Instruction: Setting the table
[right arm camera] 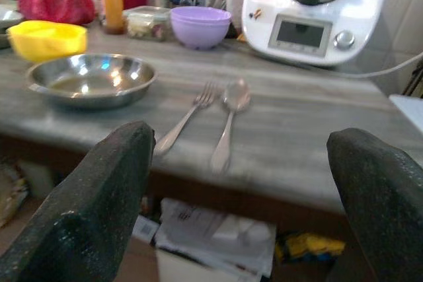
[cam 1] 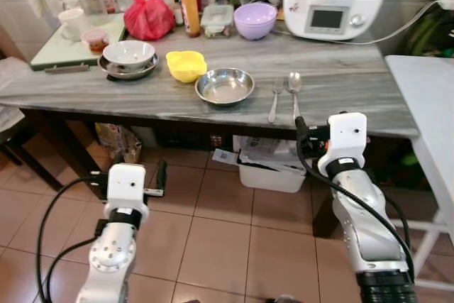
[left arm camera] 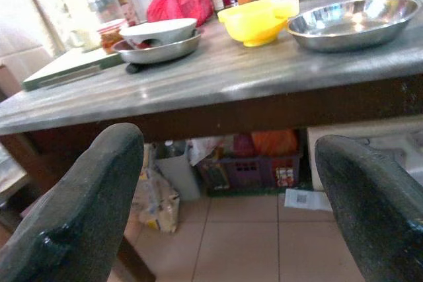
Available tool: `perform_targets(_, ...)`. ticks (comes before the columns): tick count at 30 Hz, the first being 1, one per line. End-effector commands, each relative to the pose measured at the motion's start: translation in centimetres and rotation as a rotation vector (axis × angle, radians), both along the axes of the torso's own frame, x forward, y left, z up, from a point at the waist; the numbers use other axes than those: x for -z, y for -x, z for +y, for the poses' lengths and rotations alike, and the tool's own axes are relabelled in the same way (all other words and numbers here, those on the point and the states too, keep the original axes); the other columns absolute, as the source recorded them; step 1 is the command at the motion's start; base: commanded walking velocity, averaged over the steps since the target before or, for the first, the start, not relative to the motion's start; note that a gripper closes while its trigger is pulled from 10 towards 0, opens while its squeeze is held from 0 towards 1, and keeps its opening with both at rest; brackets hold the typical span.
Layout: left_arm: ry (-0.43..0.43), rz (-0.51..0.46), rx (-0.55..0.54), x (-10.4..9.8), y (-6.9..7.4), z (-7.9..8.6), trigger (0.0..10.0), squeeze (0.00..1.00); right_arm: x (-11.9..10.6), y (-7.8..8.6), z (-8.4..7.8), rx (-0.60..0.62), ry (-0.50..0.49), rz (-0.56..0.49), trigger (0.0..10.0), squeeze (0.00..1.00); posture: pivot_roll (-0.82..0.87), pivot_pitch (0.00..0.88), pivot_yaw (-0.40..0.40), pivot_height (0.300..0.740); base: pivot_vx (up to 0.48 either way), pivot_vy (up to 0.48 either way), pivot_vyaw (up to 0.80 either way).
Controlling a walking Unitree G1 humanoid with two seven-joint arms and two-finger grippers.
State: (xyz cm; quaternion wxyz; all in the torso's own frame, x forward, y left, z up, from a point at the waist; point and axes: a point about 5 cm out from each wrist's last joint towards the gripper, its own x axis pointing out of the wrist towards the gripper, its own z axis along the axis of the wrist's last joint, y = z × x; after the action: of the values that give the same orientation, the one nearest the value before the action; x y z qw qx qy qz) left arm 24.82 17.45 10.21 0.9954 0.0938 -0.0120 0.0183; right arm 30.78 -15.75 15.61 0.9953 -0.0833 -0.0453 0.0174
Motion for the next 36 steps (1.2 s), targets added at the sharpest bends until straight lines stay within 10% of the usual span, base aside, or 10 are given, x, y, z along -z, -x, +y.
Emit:
perform_targets(1, -0.002, 0.008, 0.004, 0.1, 0.1, -0.2, 10.0, 0.0, -0.1, 0.0, -0.3, 0.02, 0.001, -0.002, 10.0, 0.0, -0.1, 0.059, 0.09, 0.74, -0.33, 0.0, 0.0)
perform_targets(36, 0.121, -0.031, 0.152, -0.7, -0.5, -1.7, 10.0, 0.0, -0.1, -0.2, -0.4, 0.04, 0.014, -0.007, 10.0, 0.0, -0.11, 0.05, 0.096, 0.74, -0.044, -0.089, -0.08)
